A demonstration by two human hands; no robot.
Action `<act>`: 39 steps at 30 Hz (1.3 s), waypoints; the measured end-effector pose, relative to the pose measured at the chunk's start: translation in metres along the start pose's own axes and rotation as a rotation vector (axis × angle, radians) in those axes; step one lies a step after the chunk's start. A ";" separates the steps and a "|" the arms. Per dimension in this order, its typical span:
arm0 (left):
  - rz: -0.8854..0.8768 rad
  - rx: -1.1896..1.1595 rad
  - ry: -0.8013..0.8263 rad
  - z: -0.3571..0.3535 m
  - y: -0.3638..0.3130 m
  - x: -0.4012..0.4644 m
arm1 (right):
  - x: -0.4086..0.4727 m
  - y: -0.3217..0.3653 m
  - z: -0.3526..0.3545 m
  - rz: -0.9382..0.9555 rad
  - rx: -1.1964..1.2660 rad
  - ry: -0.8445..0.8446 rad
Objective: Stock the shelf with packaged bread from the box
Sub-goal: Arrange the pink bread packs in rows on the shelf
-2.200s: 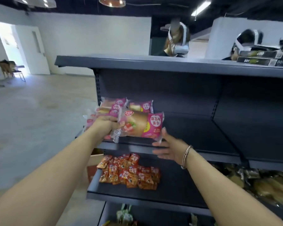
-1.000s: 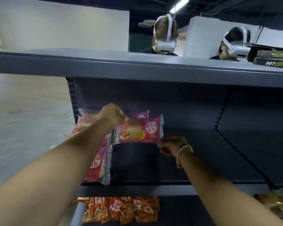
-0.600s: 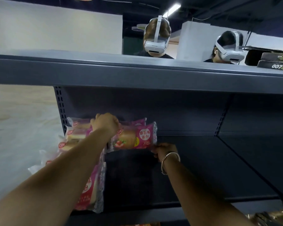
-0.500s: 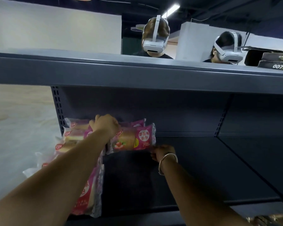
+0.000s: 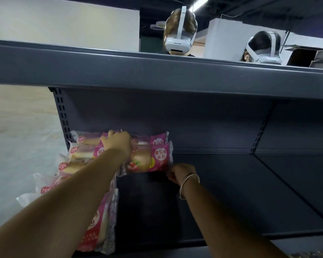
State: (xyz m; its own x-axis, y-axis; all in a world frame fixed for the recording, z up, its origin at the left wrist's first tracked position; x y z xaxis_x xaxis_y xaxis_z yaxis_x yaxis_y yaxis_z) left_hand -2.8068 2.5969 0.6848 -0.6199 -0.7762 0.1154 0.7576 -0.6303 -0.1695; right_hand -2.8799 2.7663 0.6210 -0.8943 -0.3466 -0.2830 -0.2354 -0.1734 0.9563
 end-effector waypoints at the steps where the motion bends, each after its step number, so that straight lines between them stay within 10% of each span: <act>1: -0.001 -0.002 0.003 -0.002 0.002 0.003 | -0.002 0.001 -0.001 0.003 -0.010 0.011; 19: 0.014 -0.295 0.018 -0.014 0.011 0.008 | -0.029 0.001 0.008 0.126 0.007 0.109; 39: -0.086 -0.005 0.030 -0.009 0.010 -0.002 | -0.027 -0.005 0.015 0.080 0.036 0.136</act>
State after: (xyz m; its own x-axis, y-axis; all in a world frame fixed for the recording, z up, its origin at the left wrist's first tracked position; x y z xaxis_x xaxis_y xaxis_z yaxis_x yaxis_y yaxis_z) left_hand -2.7999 2.5920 0.6738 -0.6885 -0.7183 0.1001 0.7003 -0.6943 -0.1656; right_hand -2.8607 2.7907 0.6244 -0.8517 -0.4796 -0.2112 -0.1814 -0.1083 0.9774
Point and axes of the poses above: each hand's wrist, its own x-axis towards the middle knuckle, its own z-axis out of the back of the hand, y = z × x, the point moved 2 cm from there along x, towards the middle knuckle, and after that the axes turned 7 degrees about z, right-handed, at the moved point
